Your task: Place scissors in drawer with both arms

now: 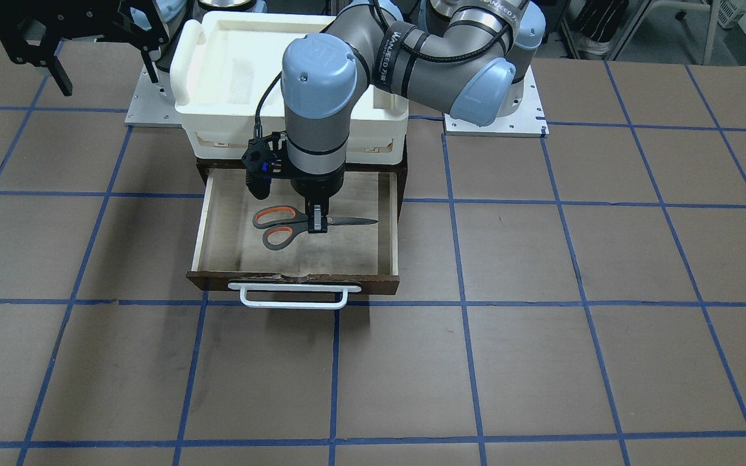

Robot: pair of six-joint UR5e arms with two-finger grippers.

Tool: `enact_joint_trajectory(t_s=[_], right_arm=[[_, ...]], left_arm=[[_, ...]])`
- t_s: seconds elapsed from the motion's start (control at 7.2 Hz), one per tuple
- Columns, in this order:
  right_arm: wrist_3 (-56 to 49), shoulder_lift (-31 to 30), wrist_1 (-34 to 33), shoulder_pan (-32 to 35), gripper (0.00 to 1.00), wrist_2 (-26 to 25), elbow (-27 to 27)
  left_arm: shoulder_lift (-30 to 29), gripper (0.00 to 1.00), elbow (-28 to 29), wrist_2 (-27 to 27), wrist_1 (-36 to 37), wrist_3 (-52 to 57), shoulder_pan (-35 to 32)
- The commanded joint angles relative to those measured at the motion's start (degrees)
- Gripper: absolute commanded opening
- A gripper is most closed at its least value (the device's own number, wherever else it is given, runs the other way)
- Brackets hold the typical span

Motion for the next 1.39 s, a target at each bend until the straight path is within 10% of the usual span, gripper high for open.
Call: enact_joint_trajectory(t_s=[0.0,1.25], right_arm=[[0.80,0.05,0.14,-0.08,1.00,0.23,0.00],[0.80,0.05,0.14,-0.08,1.00,0.85,0.00]], left_arm=[[-1.64,0.00,-0.11,-0.11,1.12,-1.66,-0.76],[-4.55,0.00,-0.73,0.15,1.65,-2.72,-3.66]])
